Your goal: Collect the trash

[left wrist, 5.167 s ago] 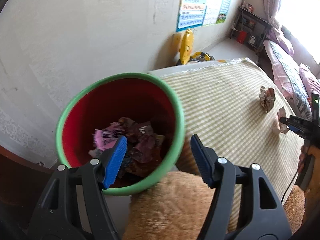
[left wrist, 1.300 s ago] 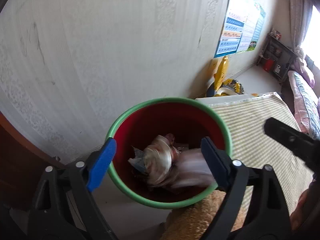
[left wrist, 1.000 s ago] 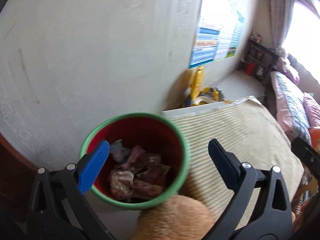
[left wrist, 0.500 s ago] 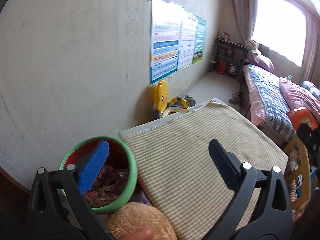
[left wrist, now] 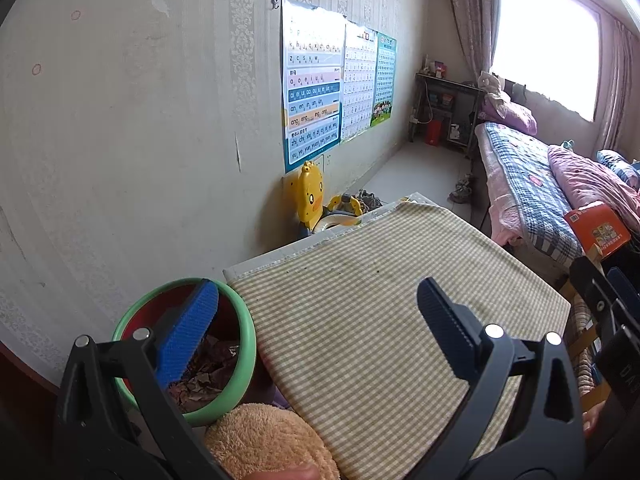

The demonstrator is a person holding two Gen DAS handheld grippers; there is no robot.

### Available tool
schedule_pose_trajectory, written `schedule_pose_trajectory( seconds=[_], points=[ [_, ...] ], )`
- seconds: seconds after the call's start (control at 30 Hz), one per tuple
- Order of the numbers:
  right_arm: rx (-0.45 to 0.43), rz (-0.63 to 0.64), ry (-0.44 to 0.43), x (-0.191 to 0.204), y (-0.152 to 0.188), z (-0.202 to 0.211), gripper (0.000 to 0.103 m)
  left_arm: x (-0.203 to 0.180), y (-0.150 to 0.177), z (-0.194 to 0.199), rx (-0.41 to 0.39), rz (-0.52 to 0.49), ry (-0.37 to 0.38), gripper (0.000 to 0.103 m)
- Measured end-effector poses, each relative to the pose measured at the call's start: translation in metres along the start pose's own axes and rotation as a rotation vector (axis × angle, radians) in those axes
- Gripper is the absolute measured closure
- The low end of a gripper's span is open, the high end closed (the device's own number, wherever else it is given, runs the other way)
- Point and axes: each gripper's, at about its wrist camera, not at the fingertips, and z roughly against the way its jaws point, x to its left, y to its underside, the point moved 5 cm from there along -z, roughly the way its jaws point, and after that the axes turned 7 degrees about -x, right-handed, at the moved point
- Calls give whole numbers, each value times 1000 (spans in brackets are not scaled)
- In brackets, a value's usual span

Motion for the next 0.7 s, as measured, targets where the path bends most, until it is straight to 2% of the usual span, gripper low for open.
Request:
schedule_pose_trajectory(
  seconds=[0.27,0.43,0.5,0.6,0.67,0.7],
  points=[
    [38,-15,7,-2,6,-7,7,-4,2,-2,6,-5,12,5],
    [149,-24,45,-18,30,-36,7,-1,13,-12,48,6,44,5],
    [211,-41,87,-38,48,-58,7,3,21,-17,72,-5,38,5],
    [328,-82,241,-94,87,-108,7,14,37,-26,126,9,38,5],
    [370,-86,317,-124,104,-134,7,25,45,-29,137,19,16,5],
    [370,-86,317,-124,104,-134,7,33,49,-28,136,26,5,5]
  ],
)
